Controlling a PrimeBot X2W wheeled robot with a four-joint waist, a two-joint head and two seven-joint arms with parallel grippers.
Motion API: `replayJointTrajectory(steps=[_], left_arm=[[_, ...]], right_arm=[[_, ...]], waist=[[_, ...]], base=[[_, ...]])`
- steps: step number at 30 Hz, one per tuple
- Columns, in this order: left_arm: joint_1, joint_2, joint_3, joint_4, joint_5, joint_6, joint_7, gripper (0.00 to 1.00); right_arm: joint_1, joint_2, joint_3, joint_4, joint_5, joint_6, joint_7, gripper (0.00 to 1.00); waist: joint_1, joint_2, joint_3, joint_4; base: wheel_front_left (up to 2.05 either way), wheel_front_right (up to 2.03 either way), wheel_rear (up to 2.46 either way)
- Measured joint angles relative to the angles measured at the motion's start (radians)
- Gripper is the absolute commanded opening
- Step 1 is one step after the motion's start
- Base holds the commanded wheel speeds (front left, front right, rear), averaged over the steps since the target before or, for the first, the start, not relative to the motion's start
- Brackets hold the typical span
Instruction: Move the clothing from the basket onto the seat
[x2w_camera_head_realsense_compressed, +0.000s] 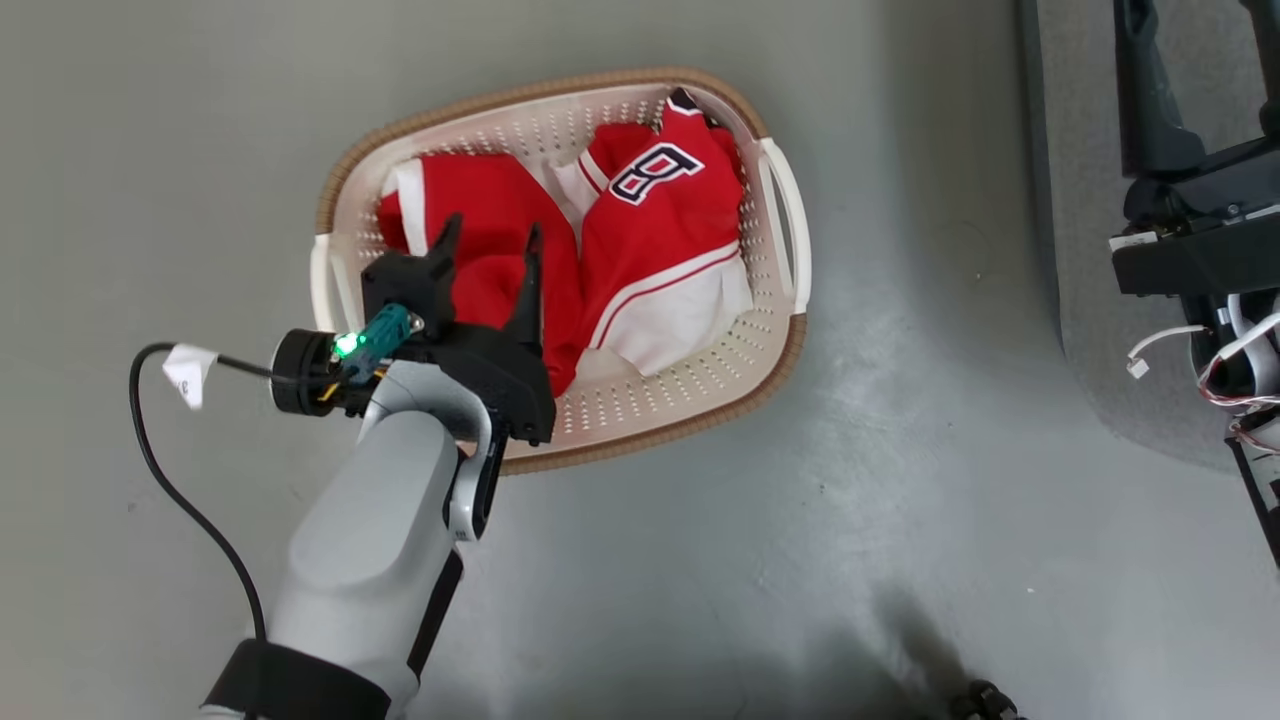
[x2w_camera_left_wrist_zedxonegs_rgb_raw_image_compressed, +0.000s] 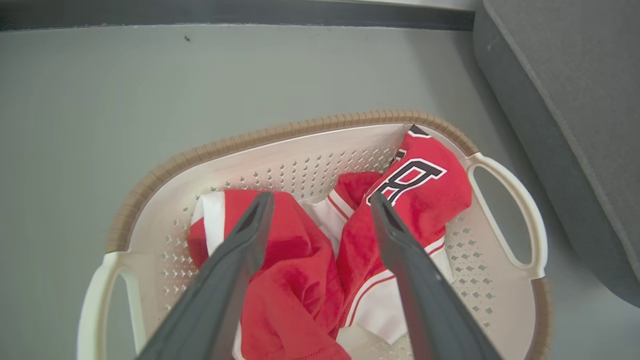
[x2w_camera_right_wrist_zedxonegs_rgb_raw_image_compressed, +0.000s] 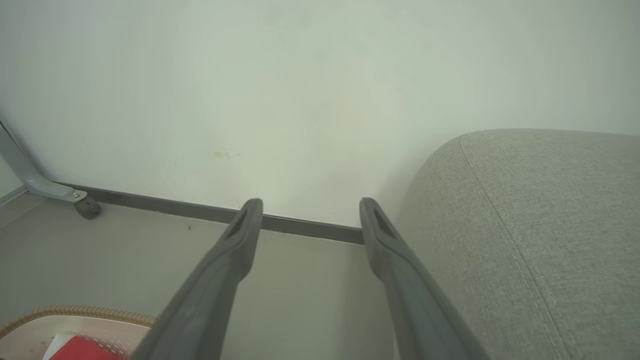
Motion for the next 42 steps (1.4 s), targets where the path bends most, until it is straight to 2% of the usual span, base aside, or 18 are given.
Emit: replayJointTrajectory(steps=[9,23,36,37,39,42], left_arm=[[-0.063,-0.002,-0.042,0.132,-0.029,0.03,0.101,1.0],[-0.141,-0.002,-0.044,0.273,-0.049,0.038,0.225,1.0],[-0.168,-0.003,-0.025,0.339,-0.063,0.038,0.234,1.0],[-0.17,-0.003,-0.026,0.342,-0.063,0.038,0.233,0.86],[-0.172,-0.003,-0.026,0.344,-0.063,0.038,0.225,0.0],[-0.175,-0.003,-0.029,0.344,-0.071,0.038,0.215,0.0]], right_arm=[[0.0,0.022,-0.011,-0.001,-0.002,0.004,0.0,1.0],[-0.006,0.052,-0.019,-0.053,-0.019,0.019,0.0,1.0],[-0.02,0.077,-0.01,-0.112,-0.049,0.032,0.0,1.0],[-0.02,0.077,-0.01,-0.115,-0.051,0.035,0.0,1.0],[-0.02,0.079,-0.011,-0.118,-0.053,0.035,0.0,1.0],[-0.02,0.082,-0.013,-0.118,-0.053,0.035,0.0,1.0]], waist=[[0.0,-0.0001,0.039,-0.029],[-0.0001,-0.0001,0.089,-0.054],[-0.0002,-0.0001,0.118,-0.06],[-0.0002,-0.0002,0.119,-0.06],[-0.0002,-0.0002,0.122,-0.061],[-0.0002,-0.0001,0.125,-0.062]], base=[[0.0,0.0,0.0],[0.0,0.0,0.0],[0.0,0.0,0.0],[0.0,0.0,0.0],[0.0,0.0,0.0],[0.0,0.0,0.0]])
